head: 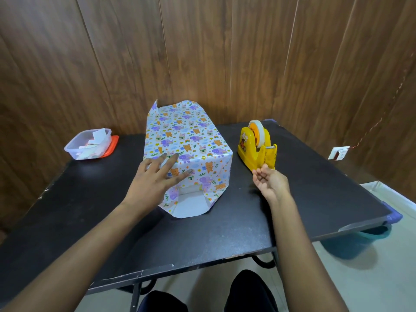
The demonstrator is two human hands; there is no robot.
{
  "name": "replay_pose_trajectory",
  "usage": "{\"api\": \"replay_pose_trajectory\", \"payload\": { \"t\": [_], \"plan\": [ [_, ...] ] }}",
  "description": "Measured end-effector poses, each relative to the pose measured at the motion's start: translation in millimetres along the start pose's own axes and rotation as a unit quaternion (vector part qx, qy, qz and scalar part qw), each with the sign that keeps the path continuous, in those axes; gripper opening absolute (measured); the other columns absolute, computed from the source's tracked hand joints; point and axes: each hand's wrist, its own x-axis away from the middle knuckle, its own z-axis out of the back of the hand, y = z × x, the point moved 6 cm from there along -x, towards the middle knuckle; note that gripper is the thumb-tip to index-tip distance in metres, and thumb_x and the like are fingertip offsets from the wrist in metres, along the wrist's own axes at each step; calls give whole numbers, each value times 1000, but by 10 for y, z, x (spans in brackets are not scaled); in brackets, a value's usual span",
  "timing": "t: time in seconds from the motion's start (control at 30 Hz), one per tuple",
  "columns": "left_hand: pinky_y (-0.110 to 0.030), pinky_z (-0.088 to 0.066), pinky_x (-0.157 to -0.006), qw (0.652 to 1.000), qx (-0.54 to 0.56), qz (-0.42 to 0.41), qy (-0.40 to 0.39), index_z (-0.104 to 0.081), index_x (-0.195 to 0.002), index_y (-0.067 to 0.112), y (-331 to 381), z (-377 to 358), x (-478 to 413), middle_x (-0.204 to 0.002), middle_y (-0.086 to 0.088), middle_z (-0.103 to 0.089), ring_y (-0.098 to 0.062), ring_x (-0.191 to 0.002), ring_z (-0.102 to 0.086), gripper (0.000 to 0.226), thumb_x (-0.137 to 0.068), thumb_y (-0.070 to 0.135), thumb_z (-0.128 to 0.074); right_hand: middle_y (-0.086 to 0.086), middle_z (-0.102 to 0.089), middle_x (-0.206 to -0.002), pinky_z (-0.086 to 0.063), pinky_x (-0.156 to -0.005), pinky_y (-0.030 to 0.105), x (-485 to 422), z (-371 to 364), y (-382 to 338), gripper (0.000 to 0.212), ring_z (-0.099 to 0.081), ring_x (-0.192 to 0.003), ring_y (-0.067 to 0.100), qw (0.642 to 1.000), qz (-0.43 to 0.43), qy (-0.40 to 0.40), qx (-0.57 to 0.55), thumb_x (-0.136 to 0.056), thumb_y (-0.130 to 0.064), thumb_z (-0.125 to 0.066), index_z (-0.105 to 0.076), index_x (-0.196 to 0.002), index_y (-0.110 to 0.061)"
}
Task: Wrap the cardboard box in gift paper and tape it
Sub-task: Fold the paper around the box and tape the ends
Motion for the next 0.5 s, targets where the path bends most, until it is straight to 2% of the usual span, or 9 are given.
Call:
{"api": "replay_pose_trajectory", "payload": {
  "t": [0.1,0.17,0.23,0.33,0.4,0.5],
  "plan": [
    [-48,-42,-85,1000,11,-9,22,-12,-147,42,-43,-27,-8,-141,-12,-46,-38,-117,-53,115,-59,1,-75,5,-56,-70,-48,-54,24,228,-202,-61,22,-59,-68,16,994,53,-90,45,-96,-18,-52,-53,-75,-10],
    [-45,-40,-86,999,16,-18,48,-4,-147,40,-77,-28,15,-141,-10,-47,-35,-116,-53,111,-67,0,-71,2,-58,-66,-47,-51,22,464,-405,26,20,-59,-63,14,981,50,-156,100,-95,-18,-53,-55,-76,-11],
    [-41,-35,-87,996,23,-18,81,-10,-148,38,-99,-16,16,-140,-7,-48,-32,-116,-51,99,-75,1,-64,4,-59,-63,-45,-46,21,685,-601,250,19,-59,-57,15,965,24,-224,136,-93,-13,-54,-55,-74,-10],
    [-40,-32,-89,992,53,1,111,-30,-142,34,-130,-15,26,-139,0,-50,-29,-120,-46,68,-84,13,-60,6,-60,-66,-44,-47,19,975,-876,672,19,-60,-53,12,935,-5,-294,199,-91,-14,-58,-54,-73,-12],
    [-40,-35,-90,989,94,-2,113,-35,-138,29,-160,5,5,-136,1,-53,-27,-120,-52,53,-88,22,-51,4,-62,-65,-43,-46,17,1067,-1031,891,22,-60,-51,11,928,-11,-298,225,-92,-17,-59,-54,-71,-12],
    [-39,-48,-93,980,171,-30,97,-36,-137,21,-207,48,-27,-133,-4,-56,-27,-118,-57,51,-87,24,-45,6,-60,-61,-41,-40,16,1114,-1211,1149,24,-58,-42,9,943,-34,-259,204,-93,-15,-57,-52,-70,-11]
  ]
}}
